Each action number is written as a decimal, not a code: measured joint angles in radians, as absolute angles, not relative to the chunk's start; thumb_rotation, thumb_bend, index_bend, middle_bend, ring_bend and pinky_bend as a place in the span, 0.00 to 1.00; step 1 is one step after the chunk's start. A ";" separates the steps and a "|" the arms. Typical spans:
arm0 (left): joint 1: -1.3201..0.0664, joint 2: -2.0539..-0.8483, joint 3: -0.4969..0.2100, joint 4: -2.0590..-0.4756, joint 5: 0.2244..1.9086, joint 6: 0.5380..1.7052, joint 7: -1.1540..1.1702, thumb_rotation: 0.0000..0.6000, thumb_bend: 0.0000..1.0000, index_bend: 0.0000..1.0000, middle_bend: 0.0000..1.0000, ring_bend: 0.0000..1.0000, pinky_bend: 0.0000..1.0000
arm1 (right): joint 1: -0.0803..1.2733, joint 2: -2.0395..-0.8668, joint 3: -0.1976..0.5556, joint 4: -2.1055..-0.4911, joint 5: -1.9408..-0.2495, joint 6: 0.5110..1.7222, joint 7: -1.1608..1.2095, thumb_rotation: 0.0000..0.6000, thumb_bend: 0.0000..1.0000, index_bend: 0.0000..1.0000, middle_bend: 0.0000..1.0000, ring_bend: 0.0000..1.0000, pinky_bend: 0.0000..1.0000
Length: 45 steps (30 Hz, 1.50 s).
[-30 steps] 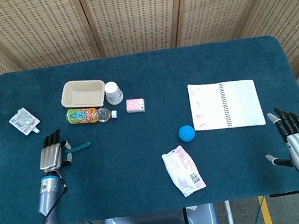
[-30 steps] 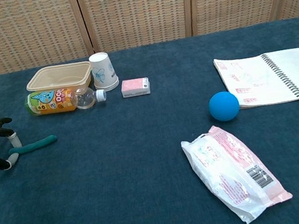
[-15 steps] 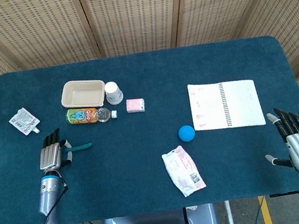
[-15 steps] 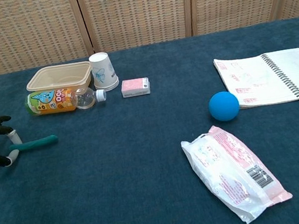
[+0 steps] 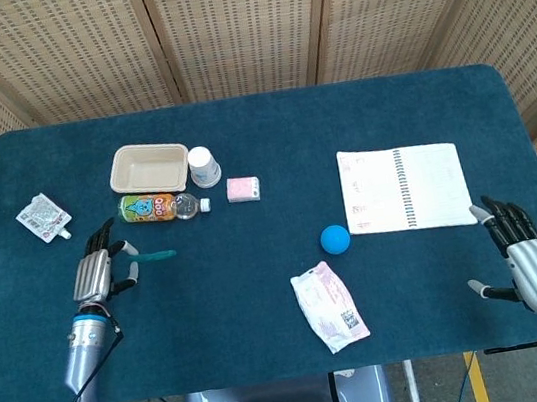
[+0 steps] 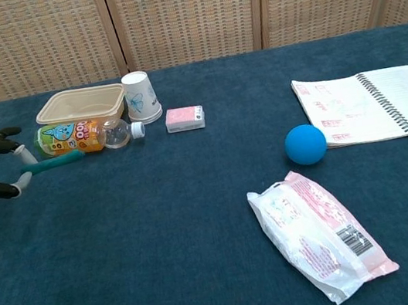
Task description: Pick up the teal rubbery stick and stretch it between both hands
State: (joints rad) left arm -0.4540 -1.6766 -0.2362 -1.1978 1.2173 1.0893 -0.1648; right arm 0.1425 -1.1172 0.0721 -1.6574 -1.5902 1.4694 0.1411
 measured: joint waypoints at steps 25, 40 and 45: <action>-0.629 -1.922 -0.291 -1.359 1.329 1.043 -0.424 1.00 0.49 0.78 0.00 0.00 0.00 | 0.458 -0.968 0.146 -1.827 -1.621 1.151 0.527 1.00 0.08 0.36 0.00 0.00 0.00; -0.712 -1.879 -0.355 -1.411 1.240 0.887 -0.478 1.00 0.49 0.78 0.00 0.00 0.00 | 0.564 -0.984 0.209 -1.973 -1.407 1.014 0.352 1.00 0.12 0.41 0.00 0.00 0.00; -0.736 -1.854 -0.365 -1.439 1.239 0.861 -0.488 1.00 0.49 0.78 0.00 0.00 0.00 | 0.590 -1.007 0.221 -1.987 -1.353 0.992 0.284 1.00 0.13 0.43 0.00 0.00 0.00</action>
State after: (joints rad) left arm -0.7360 -1.8543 -0.3647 -1.4390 1.2394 0.8606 -0.4884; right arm 0.5897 -1.0071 0.2211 -1.9871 -1.3528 0.9917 0.2837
